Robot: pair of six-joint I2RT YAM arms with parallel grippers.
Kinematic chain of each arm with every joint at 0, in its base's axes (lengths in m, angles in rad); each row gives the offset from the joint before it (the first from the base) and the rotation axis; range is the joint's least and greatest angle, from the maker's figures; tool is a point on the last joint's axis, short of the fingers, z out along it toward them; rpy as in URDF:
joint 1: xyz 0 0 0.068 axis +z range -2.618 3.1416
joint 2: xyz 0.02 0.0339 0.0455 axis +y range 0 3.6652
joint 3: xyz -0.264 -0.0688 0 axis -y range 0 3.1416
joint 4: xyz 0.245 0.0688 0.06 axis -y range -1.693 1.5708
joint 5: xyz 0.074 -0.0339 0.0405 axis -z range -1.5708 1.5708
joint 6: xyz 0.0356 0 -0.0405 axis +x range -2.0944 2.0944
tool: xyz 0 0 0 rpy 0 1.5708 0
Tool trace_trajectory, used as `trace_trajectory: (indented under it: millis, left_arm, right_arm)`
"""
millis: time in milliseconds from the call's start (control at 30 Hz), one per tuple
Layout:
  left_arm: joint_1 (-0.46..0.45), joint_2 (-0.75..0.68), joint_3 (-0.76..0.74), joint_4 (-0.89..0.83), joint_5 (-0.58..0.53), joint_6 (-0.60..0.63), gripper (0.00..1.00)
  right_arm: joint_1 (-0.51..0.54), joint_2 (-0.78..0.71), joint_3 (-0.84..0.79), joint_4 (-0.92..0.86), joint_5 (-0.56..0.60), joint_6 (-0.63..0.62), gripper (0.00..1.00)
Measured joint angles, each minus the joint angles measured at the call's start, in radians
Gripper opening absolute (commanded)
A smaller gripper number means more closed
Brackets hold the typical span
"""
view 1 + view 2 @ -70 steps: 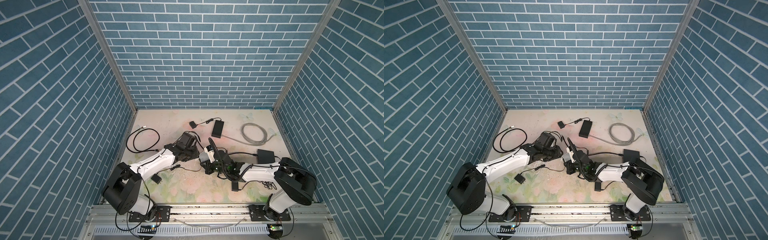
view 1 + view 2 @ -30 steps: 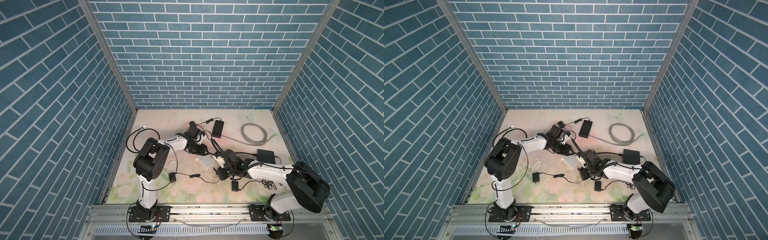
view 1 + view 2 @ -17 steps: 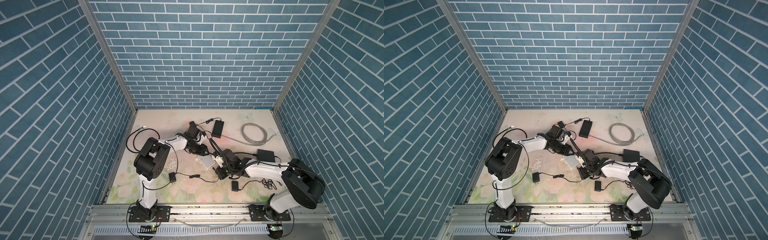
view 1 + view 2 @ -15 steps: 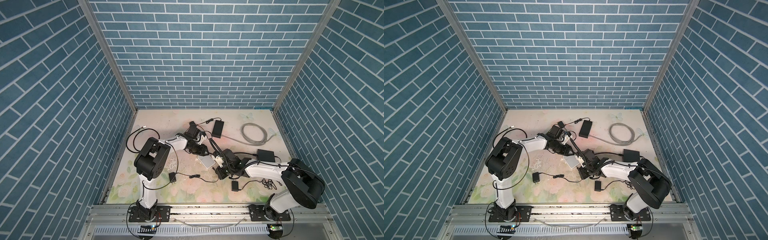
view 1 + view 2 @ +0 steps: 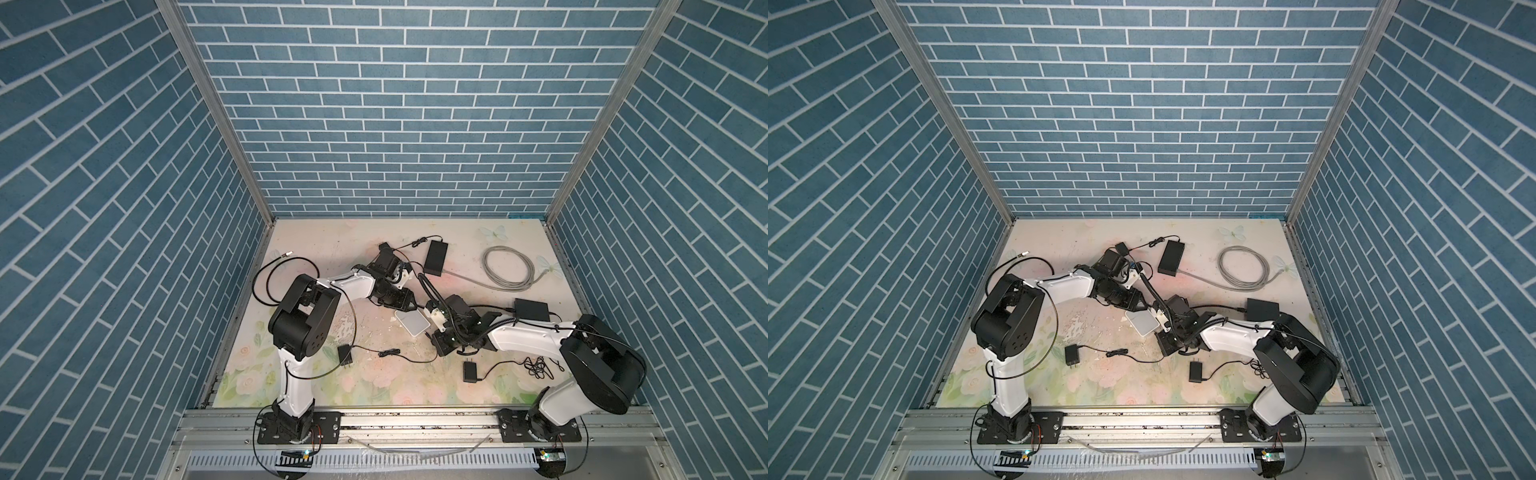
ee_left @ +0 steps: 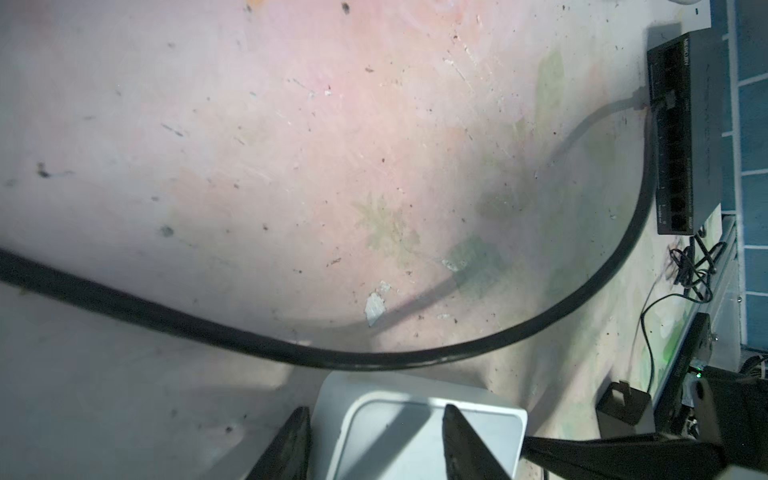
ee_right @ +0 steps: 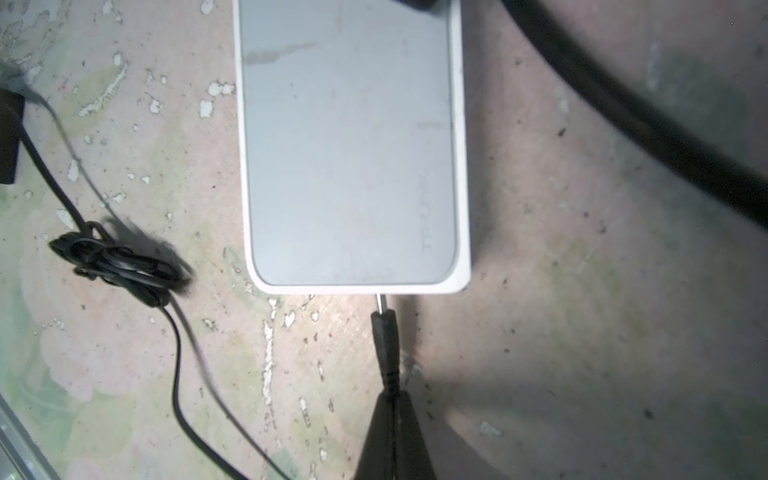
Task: Insert the plug into the switch port
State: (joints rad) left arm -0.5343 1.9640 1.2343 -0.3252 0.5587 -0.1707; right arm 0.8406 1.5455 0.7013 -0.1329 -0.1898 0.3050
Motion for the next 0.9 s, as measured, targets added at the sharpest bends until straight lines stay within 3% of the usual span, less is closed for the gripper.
trace_trajectory:
  millis: [900]
  left_arm:
    - [0.008,0.0,0.0,0.008,0.0,-0.051,0.52]
  right_arm:
    - [-0.003,0.032,0.046,-0.051,-0.054,-0.029,0.0]
